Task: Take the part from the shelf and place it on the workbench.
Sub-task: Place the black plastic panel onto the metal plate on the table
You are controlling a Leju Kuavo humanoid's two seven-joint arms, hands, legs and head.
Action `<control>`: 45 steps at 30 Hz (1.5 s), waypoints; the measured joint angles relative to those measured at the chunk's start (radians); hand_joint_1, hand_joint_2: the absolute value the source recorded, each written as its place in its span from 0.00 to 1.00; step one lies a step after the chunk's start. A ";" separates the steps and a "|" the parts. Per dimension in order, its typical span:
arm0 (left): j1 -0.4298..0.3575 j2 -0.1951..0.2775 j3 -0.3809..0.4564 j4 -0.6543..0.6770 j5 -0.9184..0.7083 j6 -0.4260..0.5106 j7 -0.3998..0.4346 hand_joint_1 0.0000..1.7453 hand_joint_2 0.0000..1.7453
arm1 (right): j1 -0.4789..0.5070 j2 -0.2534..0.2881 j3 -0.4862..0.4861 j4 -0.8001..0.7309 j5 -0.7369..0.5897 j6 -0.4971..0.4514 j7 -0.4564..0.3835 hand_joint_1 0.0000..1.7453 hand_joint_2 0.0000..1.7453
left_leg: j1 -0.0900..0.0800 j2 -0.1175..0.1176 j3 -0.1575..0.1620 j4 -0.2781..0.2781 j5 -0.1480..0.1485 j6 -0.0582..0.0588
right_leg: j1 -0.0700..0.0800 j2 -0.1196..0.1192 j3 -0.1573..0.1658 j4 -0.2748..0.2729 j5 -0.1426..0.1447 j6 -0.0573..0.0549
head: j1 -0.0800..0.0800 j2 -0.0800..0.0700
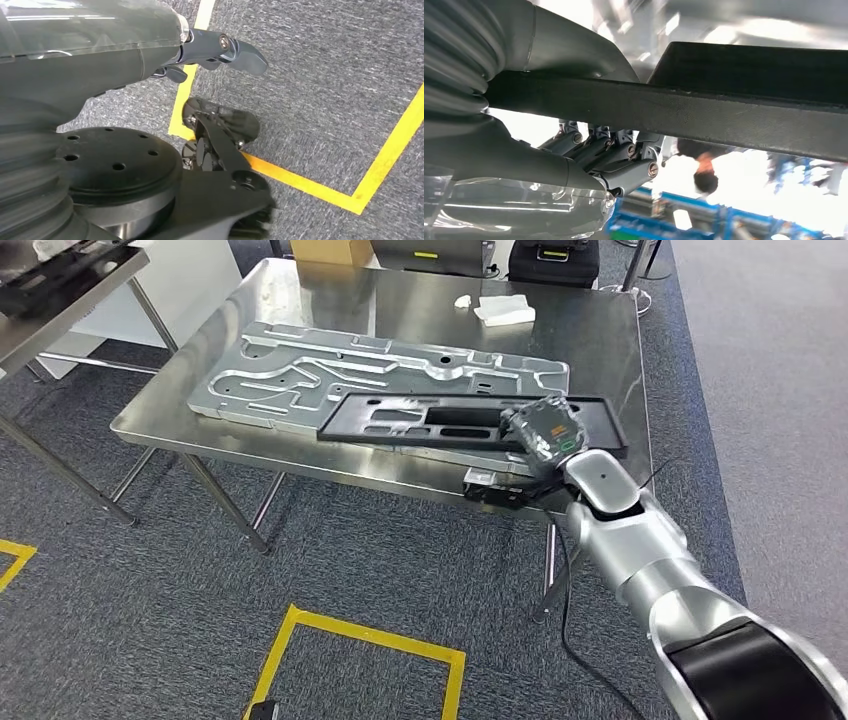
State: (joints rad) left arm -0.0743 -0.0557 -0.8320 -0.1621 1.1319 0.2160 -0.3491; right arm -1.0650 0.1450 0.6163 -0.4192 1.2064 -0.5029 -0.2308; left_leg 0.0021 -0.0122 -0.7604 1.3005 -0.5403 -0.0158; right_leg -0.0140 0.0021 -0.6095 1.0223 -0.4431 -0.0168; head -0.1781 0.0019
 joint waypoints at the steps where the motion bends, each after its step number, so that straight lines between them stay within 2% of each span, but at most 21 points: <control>1: 0.000 0.001 0.000 0.000 0.000 -0.001 0.000 0.00 1.00 | 0.018 0.011 0.008 0.001 0.004 -0.004 0.003 1.00 1.00 | 0.004 0.002 0.002 -0.004 0.012 -0.003 | -0.001 -0.001 0.000 0.001 -0.001 0.001 | 0.000 0.000; 3: 0.000 0.003 -0.001 0.000 -0.001 -0.002 0.002 0.00 1.00 | 0.050 0.023 0.020 0.000 0.011 -0.012 0.014 1.00 1.00 | 0.011 0.005 0.060 -0.120 0.074 -0.007 | -0.003 -0.002 0.001 0.003 -0.004 0.006 | 0.000 0.000; 5: 0.000 0.004 -0.002 0.000 -0.002 -0.002 0.002 0.00 1.00 | 0.067 0.026 0.029 -0.003 0.013 -0.021 0.025 1.00 1.00 | 0.010 0.005 0.121 -0.238 0.112 -0.004 | -0.002 -0.003 -0.001 0.007 -0.007 0.016 | 0.000 0.000; 10: 0.002 0.007 -0.004 0.000 -0.015 -0.013 0.007 0.00 1.00 | 0.081 0.023 0.039 -0.020 0.020 -0.029 0.050 1.00 1.00 | 0.006 0.005 0.138 -0.274 0.116 0.030 | -0.002 -0.001 -0.007 0.019 -0.019 0.044 | 0.000 0.000; 12: 0.000 0.008 -0.008 0.000 -0.019 -0.019 0.008 0.00 1.00 | 0.082 0.015 0.043 -0.035 0.033 -0.027 0.068 1.00 1.00 | 0.006 0.006 0.140 -0.277 0.117 0.043 | -0.003 -0.001 -0.046 0.105 -0.070 0.050 | 0.000 0.000; 14: -0.001 0.009 -0.015 0.000 -0.019 -0.025 0.005 0.00 1.00 | 0.086 0.004 0.047 -0.049 0.047 -0.025 0.085 1.00 1.00 | 0.001 0.005 0.140 -0.277 0.117 0.052 | -0.002 -0.001 -0.111 0.240 -0.128 0.051 | 0.000 0.000; 15: 0.000 0.010 -0.018 0.000 -0.019 -0.027 0.003 0.00 1.00 | 0.088 -0.002 0.049 -0.056 0.056 -0.023 0.093 1.00 1.00 | -0.002 0.004 0.140 -0.277 0.116 0.053 | -0.001 -0.001 -0.134 0.284 -0.137 0.050 | 0.000 0.000; 16: 0.000 0.010 -0.020 0.000 -0.019 -0.029 0.001 0.00 1.00 | 0.091 -0.010 0.050 -0.063 0.067 -0.019 0.102 1.00 1.00 | -0.006 0.003 0.141 -0.277 0.116 0.055 | 0.001 -0.001 -0.140 0.291 -0.128 0.047 | 0.000 0.000; 17: 0.000 0.010 -0.023 0.000 -0.019 -0.030 -0.001 0.00 1.00 | 0.091 -0.019 0.051 -0.073 0.077 -0.013 0.110 1.00 1.00 | -0.009 0.000 0.143 -0.277 0.115 0.056 | 0.004 -0.001 -0.126 0.258 -0.100 0.041 | 0.000 0.000; 19: 0.000 0.009 -0.027 0.000 -0.019 -0.031 -0.005 0.00 1.00 | 0.077 -0.041 0.053 -0.098 0.090 0.013 0.123 1.00 1.00 | -0.016 -0.003 0.145 -0.276 0.114 0.057 | 0.013 -0.002 -0.063 0.123 -0.030 0.020 | 0.000 0.000; 21: 0.000 0.009 -0.028 0.000 -0.019 -0.032 -0.006 0.00 1.00 | 0.041 -0.063 0.051 -0.124 0.096 0.057 0.124 1.00 1.00 | -0.020 -0.002 0.141 -0.273 0.114 0.055 | 0.021 -0.003 -0.023 0.028 0.003 0.005 | 0.000 0.000; 24: 0.000 0.010 -0.029 0.000 -0.018 -0.031 -0.004 0.00 1.00 | -0.035 -0.092 0.043 -0.150 0.102 0.136 0.120 1.00 1.00 | -0.021 0.002 0.137 -0.273 0.113 0.045 | 0.019 -0.005 -0.017 0.004 0.009 0.002 | 0.000 0.000; 26: -0.001 0.013 -0.029 0.000 -0.016 -0.030 -0.001 0.00 1.00 | -0.091 -0.102 0.037 -0.157 0.104 0.177 0.114 1.00 1.00 | -0.022 0.003 0.126 -0.243 0.087 0.033 | 0.008 -0.006 -0.010 -0.010 0.016 -0.002 | 0.000 0.000; 29: -0.004 0.014 -0.029 0.000 -0.015 -0.030 -0.001 0.00 1.00 | -0.160 -0.108 0.036 -0.159 0.106 0.220 0.101 1.00 1.00 | -0.005 0.004 0.055 -0.071 -0.001 0.009 | 0.003 -0.006 -0.005 -0.016 0.019 -0.003 | 0.000 0.000; 30: -0.004 0.014 -0.029 0.000 -0.014 -0.031 -0.003 0.00 1.00 | -0.177 -0.110 0.036 -0.158 0.105 0.231 0.096 1.00 1.00 | 0.002 0.005 0.032 -0.021 -0.016 0.002 | 0.002 -0.006 -0.005 -0.015 0.018 -0.003 | 0.000 0.000; 32: -0.004 0.014 -0.029 0.000 -0.012 -0.035 -0.009 0.00 1.00 | -0.202 -0.114 0.035 -0.154 0.100 0.247 0.086 1.00 1.00 | 0.014 0.006 0.032 -0.025 0.012 -0.011 | -0.002 -0.006 -0.004 -0.011 0.015 0.003 | 0.000 0.000; 35: -0.005 0.013 -0.029 0.000 -0.012 -0.041 -0.015 0.00 1.00 | -0.237 -0.121 0.029 -0.143 0.087 0.249 0.072 1.00 1.00 | 0.024 0.008 0.116 -0.207 0.099 -0.022 | -0.010 -0.006 -0.007 0.006 0.004 0.022 | 0.000 0.000; 37: -0.006 0.012 -0.029 0.000 -0.012 -0.045 -0.012 0.00 1.00 | -0.253 -0.128 0.024 -0.136 0.075 0.243 0.064 1.00 1.00 | 0.021 0.006 0.136 -0.253 0.102 -0.010 | -0.006 -0.004 -0.013 0.012 0.003 0.035 | 0.000 0.000; 39: -0.007 0.011 -0.029 0.000 -0.010 -0.047 -0.005 0.00 1.00 | -0.257 -0.134 0.020 -0.130 0.069 0.236 0.056 1.00 1.00 | 0.019 0.005 0.135 -0.255 0.103 0.010 | -0.004 -0.004 -0.015 0.011 0.005 0.044 | 0.000 0.000; 41: -0.007 0.012 -0.029 0.000 -0.001 -0.053 0.000 0.00 1.00 | -0.256 -0.141 0.020 -0.123 0.067 0.230 0.050 1.00 1.00 | 0.019 0.006 0.137 -0.260 0.107 0.027 | -0.008 -0.004 -0.026 0.035 -0.015 0.052 | 0.000 0.000; 45: -0.009 0.012 -0.028 0.000 0.013 -0.068 0.003 0.00 1.00 | -0.248 -0.148 0.020 -0.107 0.062 0.208 0.048 1.00 1.00 | 0.013 0.005 0.137 -0.264 0.110 0.045 | -0.008 -0.003 -0.135 0.266 -0.118 0.055 | 0.000 0.000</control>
State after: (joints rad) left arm -0.0836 -0.0433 -0.8604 -0.1621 1.1452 0.1481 -0.3461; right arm -1.3127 -0.0032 0.6363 -0.5266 1.2688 -0.2948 -0.1831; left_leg 0.0152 -0.0067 -0.6232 1.0366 -0.4305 0.0297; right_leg -0.0215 -0.0010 -0.7448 1.2881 -0.5612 0.0384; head -0.1781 0.0023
